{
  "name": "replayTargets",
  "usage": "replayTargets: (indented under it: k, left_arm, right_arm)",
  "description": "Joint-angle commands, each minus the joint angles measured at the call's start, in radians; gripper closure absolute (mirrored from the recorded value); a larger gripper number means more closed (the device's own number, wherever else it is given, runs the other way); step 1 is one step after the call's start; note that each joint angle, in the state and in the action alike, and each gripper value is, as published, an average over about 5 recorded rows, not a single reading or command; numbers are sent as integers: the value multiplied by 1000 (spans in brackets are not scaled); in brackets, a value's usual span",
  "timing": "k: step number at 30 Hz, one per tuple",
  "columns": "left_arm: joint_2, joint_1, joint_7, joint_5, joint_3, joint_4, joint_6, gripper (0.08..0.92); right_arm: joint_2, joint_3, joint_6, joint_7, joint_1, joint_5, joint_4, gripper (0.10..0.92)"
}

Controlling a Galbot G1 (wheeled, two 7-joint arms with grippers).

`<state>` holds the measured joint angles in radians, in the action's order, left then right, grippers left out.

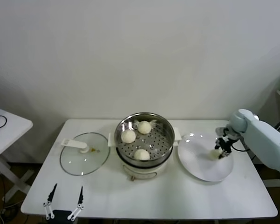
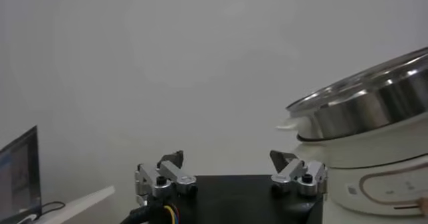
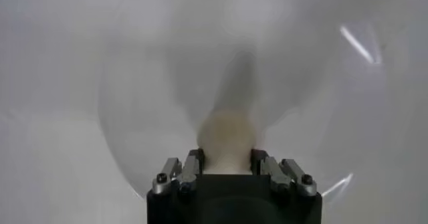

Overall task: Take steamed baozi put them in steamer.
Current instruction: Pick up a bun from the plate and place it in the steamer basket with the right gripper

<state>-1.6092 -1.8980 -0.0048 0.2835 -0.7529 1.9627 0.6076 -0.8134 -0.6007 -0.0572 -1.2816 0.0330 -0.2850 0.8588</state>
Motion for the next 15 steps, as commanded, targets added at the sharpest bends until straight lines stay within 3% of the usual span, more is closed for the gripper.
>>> replayTargets:
  k: [1,11,15]
  left_arm:
    - [-13,1,0,3,3,-3,3,177]
    - [-11,9,-1,1,9,-20,12,177]
    - [-9,10,-1,0,9,-24,14,177]
  right_arm:
    - [62,-45,85,-4,-182,300,221,542]
    - [104,-72,237,45,-296,600,546,541]
    - [102,-97,276,72,-295,652,633,542]
